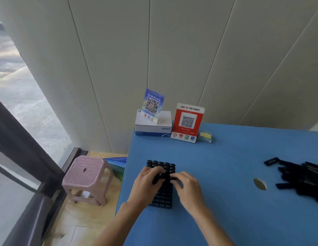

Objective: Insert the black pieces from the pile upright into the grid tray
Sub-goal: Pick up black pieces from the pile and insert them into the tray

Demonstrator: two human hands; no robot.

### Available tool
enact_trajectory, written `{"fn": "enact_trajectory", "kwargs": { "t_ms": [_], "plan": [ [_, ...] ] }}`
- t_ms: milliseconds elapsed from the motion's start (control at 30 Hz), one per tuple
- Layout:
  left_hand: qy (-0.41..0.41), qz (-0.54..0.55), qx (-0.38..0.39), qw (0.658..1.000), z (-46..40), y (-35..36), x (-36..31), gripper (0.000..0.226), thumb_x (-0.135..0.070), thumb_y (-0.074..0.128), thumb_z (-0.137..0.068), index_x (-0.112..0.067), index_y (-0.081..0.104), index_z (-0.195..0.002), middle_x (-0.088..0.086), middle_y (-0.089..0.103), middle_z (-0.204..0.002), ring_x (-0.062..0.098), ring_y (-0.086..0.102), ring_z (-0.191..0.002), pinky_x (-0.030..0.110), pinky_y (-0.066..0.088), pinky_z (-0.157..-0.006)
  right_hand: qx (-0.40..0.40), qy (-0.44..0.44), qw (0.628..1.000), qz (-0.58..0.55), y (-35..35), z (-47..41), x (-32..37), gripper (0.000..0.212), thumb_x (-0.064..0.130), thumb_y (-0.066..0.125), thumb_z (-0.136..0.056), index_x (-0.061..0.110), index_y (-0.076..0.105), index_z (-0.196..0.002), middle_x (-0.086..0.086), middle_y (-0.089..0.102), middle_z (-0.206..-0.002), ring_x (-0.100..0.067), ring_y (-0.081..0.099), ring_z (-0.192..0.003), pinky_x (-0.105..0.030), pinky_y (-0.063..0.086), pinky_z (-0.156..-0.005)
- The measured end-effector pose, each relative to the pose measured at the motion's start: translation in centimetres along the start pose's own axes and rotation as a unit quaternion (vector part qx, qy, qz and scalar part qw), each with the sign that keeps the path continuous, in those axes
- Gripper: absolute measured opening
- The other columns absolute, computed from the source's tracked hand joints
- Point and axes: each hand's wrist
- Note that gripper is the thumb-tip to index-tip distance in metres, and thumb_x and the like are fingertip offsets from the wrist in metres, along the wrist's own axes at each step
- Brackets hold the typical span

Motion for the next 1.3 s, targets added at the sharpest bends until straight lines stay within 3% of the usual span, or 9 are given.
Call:
{"fn": "enact_trajectory", "kwargs": {
  "t_ms": [100,233,367,533,667,1100,1300],
  "plan": [
    [0.053,0.0,-0.001,0.999,-0.4,0.2,0.7,0.03,-0.013,0.075,-0.075,-0.024,0.062,-0.099,-0.034,0.045,-0.089,0.002,0.046,-0.093,0.024,0.046,-0.076,-0.03,-0.005,0.999,0.032,0.4,0.2,0.6,0.018,0.018,0.067,-0.085,0.019,0.07,-0.103,0.006,0.068,-0.093,-0.015,0.06,-0.088,-0.022,0.044,-0.07],
    [0.103,-0.016,-0.01,0.994,-1.1,0.8,1.5,0.034,-0.013,0.078,-0.071,-0.025,0.059,-0.097,-0.016,0.064,-0.088,0.006,0.046,-0.09,0.026,0.041,-0.077,-0.048,-0.033,0.995,0.082,0.3,0.3,0.9,0.022,0.014,0.07,-0.082,0.016,0.069,-0.104,0.004,0.07,-0.091,-0.018,0.062,-0.082,-0.025,0.045,-0.066],
    [0.13,-0.034,-0.013,0.991,-1.2,0.8,2.0,0.029,-0.015,0.08,-0.068,-0.023,0.063,-0.09,-0.014,0.066,-0.085,0.007,0.045,-0.087,0.025,0.036,-0.074,-0.065,-0.059,0.989,0.116,0.4,0.4,1.0,0.025,0.011,0.078,-0.073,0.018,0.068,-0.095,0.008,0.07,-0.083,-0.015,0.06,-0.072,-0.02,0.042,-0.061],
    [0.14,-0.04,-0.017,0.989,-1.5,0.6,2.4,0.025,-0.018,0.081,-0.068,-0.023,0.066,-0.087,-0.014,0.066,-0.083,0.008,0.046,-0.087,0.016,0.027,-0.076,-0.073,-0.056,0.989,0.115,0.5,0.6,0.6,0.023,0.014,0.077,-0.074,0.02,0.067,-0.094,0.011,0.068,-0.083,-0.014,0.06,-0.072,-0.023,0.048,-0.059],
    [0.143,-0.031,-0.019,0.989,-1.7,0.7,2.4,0.024,-0.019,0.081,-0.069,-0.023,0.067,-0.088,-0.014,0.067,-0.084,0.007,0.045,-0.087,0.014,0.029,-0.075,-0.063,-0.06,0.989,0.119,0.4,0.8,0.6,0.025,0.016,0.076,-0.075,0.021,0.067,-0.098,0.011,0.069,-0.085,-0.012,0.061,-0.075,-0.023,0.049,-0.06],
    [0.21,-0.09,-0.047,0.972,-1.9,1.8,3.3,0.021,-0.013,0.08,-0.07,-0.02,0.069,-0.086,-0.007,0.066,-0.093,0.012,0.048,-0.09,0.02,0.034,-0.074,-0.039,-0.083,0.989,0.118,0.3,0.7,-0.1,0.024,0.018,0.071,-0.08,0.02,0.066,-0.103,0.009,0.069,-0.089,-0.013,0.061,-0.079,-0.025,0.052,-0.063],
    [0.2,-0.114,-0.041,0.972,-1.6,1.8,2.8,0.024,-0.015,0.083,-0.066,-0.021,0.07,-0.085,-0.007,0.065,-0.091,0.012,0.047,-0.09,0.021,0.034,-0.076,-0.014,-0.093,0.986,0.138,-0.4,0.7,0.2,0.029,0.018,0.068,-0.082,0.021,0.063,-0.111,0.007,0.068,-0.094,-0.016,0.06,-0.083,-0.031,0.054,-0.068]
  ]
}}
Point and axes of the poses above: each hand's wrist, its own z-axis away from the middle knuckle, its own y-axis out of the palm, x = y × z
